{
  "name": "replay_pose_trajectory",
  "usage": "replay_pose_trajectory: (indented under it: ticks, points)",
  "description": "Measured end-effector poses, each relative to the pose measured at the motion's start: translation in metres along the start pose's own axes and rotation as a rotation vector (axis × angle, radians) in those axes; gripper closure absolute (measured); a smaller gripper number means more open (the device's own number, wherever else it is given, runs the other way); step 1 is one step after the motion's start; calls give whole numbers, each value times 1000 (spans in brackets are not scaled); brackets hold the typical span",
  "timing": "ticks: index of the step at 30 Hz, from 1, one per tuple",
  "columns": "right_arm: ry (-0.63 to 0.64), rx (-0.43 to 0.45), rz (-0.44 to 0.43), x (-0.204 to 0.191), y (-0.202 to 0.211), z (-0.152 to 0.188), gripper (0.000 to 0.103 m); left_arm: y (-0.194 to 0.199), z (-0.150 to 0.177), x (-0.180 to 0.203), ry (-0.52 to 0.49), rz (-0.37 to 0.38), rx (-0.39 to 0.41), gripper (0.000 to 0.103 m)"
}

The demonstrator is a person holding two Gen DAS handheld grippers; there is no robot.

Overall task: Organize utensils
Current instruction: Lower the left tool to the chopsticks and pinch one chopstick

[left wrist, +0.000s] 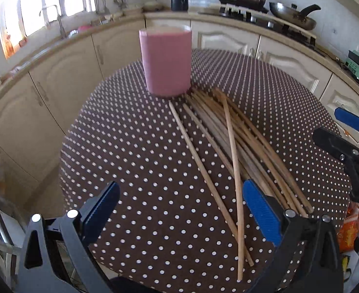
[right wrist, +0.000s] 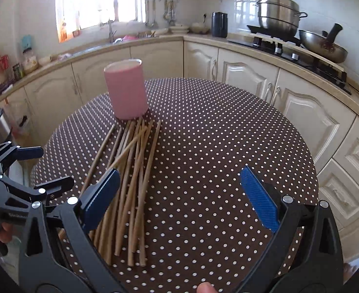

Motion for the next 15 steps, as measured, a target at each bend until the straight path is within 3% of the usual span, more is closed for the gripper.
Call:
replay_pose_trajectory:
  ticks: [4,8,10,12,15]
  points:
    - [-1,-62,-64,1,-15,1,17,-19,-5,1,15,15,-45,4]
    - [10,-91,-60,5,-27,-3,18,-15,-21,15,3,76,-21,6]
    - [7,-103,-75,4,-31,-4,20,-18,-27,27,-38,97,-29,17]
    - [6,-120,-88,4,-34,-5,22,-28,-32,36,-65,104,-68,35]
    - [-4,-148,-112,5,-38,-6,26,-47,-37,40,-40,140,-134,57]
Point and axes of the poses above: each gripper's, at about its wrist camera, not at the fingertips, and y roughly against the way its jaws point, x to its right, z to its underside, the point moved 6 cm from there along -y, roughly the way its jaws point
